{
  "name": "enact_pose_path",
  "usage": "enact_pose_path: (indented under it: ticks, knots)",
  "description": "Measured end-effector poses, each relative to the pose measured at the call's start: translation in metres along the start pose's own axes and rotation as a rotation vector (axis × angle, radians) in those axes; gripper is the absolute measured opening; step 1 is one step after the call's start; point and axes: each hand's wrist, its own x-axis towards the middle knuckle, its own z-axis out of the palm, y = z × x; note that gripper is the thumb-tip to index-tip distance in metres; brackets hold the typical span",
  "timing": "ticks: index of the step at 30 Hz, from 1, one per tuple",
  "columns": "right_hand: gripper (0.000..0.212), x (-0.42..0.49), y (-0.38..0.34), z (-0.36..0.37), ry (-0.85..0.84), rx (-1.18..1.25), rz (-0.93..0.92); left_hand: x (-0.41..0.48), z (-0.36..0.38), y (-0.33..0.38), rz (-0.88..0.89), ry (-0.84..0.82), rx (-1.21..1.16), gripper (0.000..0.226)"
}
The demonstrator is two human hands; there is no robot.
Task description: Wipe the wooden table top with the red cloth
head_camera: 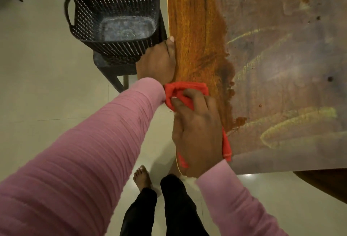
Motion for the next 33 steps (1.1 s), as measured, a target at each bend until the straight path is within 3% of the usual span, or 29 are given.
enact_pose_path:
  ticks: [6, 14, 20, 29, 33]
  knots:
    - [0.043, 0.017, 0.016, -0.011, 0.081, -0.034, 0.214, -0.017, 0.003, -0.011, 0.031, -0.039, -0.069, 0.048]
    - [0.032, -0.038, 0.000, -0.002, -0.060, -0.002, -0.111, -0.019, 0.000, -0.013, 0.056, -0.044, -0.014, 0.053]
    - [0.040, -0.021, 0.028, -0.017, 0.109, -0.043, 0.234, -0.023, 0.004, -0.015, 0.050, -0.034, -0.070, 0.050]
    - [0.034, -0.078, -0.002, -0.007, -0.093, 0.026, -0.086, -0.023, 0.006, -0.015, 0.043, -0.001, -0.038, 0.053]
    - [0.035, -0.066, 0.034, -0.025, 0.018, -0.039, 0.079, -0.022, 0.008, -0.016, 0.036, 0.006, -0.046, 0.054]
